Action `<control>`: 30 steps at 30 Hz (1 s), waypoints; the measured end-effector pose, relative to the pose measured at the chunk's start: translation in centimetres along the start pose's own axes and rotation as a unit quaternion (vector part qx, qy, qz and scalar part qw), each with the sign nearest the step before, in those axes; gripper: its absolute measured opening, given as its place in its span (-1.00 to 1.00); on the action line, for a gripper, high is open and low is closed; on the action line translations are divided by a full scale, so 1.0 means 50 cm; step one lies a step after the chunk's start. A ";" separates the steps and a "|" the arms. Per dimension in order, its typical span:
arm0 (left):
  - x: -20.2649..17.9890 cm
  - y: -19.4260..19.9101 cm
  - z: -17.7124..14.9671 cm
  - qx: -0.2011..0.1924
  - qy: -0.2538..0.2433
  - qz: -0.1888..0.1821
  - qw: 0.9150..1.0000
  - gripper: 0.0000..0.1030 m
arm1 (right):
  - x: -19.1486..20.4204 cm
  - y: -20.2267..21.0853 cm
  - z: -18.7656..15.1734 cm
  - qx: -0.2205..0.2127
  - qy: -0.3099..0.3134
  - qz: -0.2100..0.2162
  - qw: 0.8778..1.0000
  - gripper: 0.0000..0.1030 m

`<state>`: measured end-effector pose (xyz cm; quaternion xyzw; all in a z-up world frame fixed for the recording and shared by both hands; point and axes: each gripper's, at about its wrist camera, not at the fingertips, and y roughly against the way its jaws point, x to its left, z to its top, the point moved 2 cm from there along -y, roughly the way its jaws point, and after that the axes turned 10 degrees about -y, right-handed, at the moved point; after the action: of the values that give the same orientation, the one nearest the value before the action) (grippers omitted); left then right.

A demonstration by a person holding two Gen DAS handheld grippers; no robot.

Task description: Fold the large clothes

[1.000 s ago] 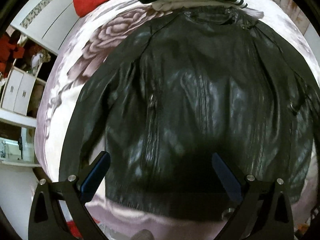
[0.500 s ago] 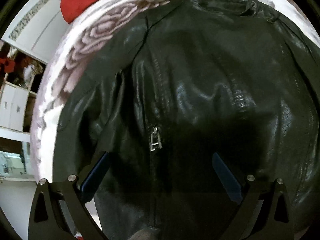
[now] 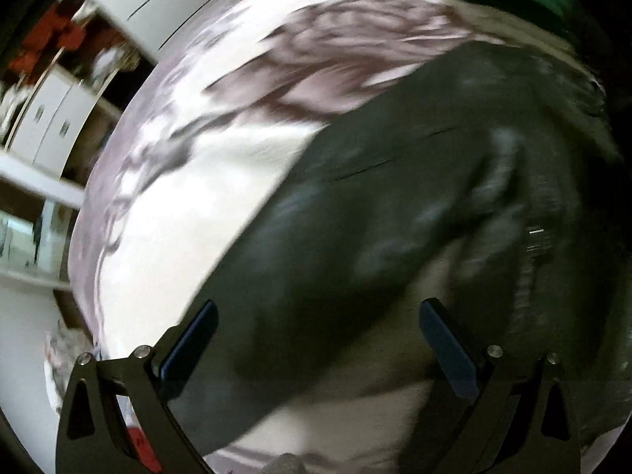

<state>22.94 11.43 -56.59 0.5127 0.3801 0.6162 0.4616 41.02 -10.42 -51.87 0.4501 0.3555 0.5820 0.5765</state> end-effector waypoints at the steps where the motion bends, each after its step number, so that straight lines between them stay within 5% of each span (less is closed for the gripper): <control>1: 0.030 -0.008 -0.013 0.008 0.012 0.000 1.000 1.00 | 0.060 -0.045 -0.032 0.017 0.039 -0.017 0.999 -0.90; 4: 0.115 -0.025 -0.061 0.028 0.050 -0.003 0.998 1.00 | 0.153 -0.130 -0.108 0.057 0.089 -0.054 0.993 -0.85; 7: 0.188 -0.027 -0.126 0.042 0.094 -0.020 0.994 1.00 | 0.147 -0.126 -0.126 0.067 0.065 -0.048 0.994 -0.71; 10: 0.252 -0.030 -0.194 0.060 0.157 -0.064 0.984 1.00 | 0.094 -0.067 -0.130 0.104 -0.028 0.045 0.993 -0.14; 12: 0.283 -0.045 -0.247 0.080 0.219 -0.130 0.964 1.00 | 0.020 -0.021 -0.137 0.114 -0.076 0.085 0.987 0.20; 14: 0.294 -0.069 -0.296 0.096 0.289 -0.214 0.928 1.00 | -0.031 0.010 -0.160 0.123 -0.116 0.078 0.983 0.21; 16: 0.292 -0.099 -0.339 0.091 0.370 -0.300 0.874 1.00 | -0.067 0.013 -0.168 0.131 -0.131 0.070 0.980 0.21; 19: 0.264 -0.151 -0.380 0.088 0.460 -0.356 0.809 1.00 | -0.102 0.003 -0.206 0.148 -0.144 0.054 0.977 0.21; 22: 0.259 -0.190 -0.412 0.068 0.550 -0.358 0.751 0.93 | -0.126 -0.028 -0.221 0.163 -0.154 0.039 0.974 0.21; 25: 0.286 -0.197 -0.448 0.042 0.640 -0.339 0.688 0.48 | -0.122 -0.037 -0.231 0.163 -0.145 0.029 0.975 0.21; 26: 0.297 -0.193 -0.455 0.039 0.656 -0.328 0.679 0.12 | -0.115 -0.041 -0.239 0.164 -0.143 0.022 0.976 0.21; 27: 0.306 -0.187 -0.460 0.036 0.660 -0.320 0.679 -0.14 | -0.116 -0.035 -0.242 0.165 -0.145 0.024 0.975 0.21; 30: 0.315 -0.168 -0.475 0.031 0.637 -0.331 0.695 -0.14 | -0.110 -0.025 -0.257 0.173 -0.156 0.037 0.972 0.21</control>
<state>0.34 29.02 -64.46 -0.1477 0.7472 0.5905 0.2668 29.08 -14.42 -58.03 0.6410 0.3400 0.4553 0.5160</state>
